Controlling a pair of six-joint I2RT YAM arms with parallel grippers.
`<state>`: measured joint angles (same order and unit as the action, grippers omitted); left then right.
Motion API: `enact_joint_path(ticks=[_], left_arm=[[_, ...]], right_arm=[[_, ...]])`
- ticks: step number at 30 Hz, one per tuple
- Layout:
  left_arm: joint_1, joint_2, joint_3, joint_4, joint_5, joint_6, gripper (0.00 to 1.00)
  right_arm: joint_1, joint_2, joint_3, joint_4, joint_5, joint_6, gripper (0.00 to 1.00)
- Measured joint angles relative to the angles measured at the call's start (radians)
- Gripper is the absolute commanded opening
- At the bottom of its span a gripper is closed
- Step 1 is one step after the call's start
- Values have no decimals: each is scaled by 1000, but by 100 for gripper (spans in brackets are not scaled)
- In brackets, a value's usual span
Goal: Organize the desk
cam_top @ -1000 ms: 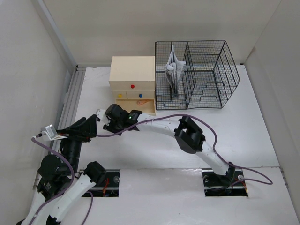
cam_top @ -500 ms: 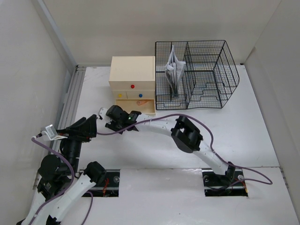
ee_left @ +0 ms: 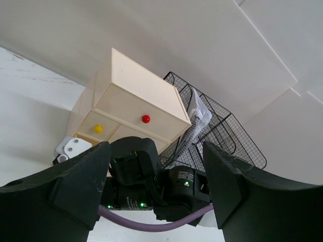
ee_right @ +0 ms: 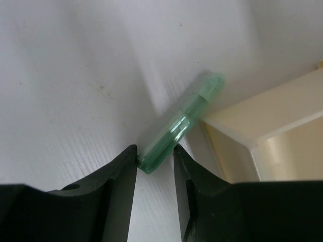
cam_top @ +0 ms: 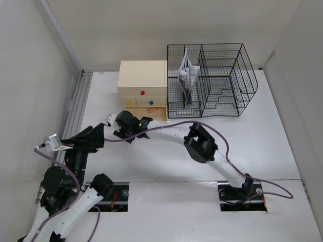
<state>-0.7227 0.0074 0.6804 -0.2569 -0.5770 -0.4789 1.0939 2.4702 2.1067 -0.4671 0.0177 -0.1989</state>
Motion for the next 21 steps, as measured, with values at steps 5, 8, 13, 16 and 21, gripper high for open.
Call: enact_joint_path(ticks=[5, 8, 13, 16, 21], left_arm=[[0, 0, 0, 0, 0, 0, 71], [0, 0, 0, 0, 0, 0, 71], [0, 0, 0, 0, 0, 0, 71], [0, 0, 0, 0, 0, 1, 71], [0, 0, 0, 0, 0, 5, 71]], right_arm=[[-12, 1, 0, 1, -4, 48, 26], [-14, 1, -5, 5, 10, 74, 21], [-14, -3, -26, 42, 16, 93, 11], [-14, -3, -31, 56, 16, 99, 3], [-14, -9, -40, 62, -18, 93, 0]])
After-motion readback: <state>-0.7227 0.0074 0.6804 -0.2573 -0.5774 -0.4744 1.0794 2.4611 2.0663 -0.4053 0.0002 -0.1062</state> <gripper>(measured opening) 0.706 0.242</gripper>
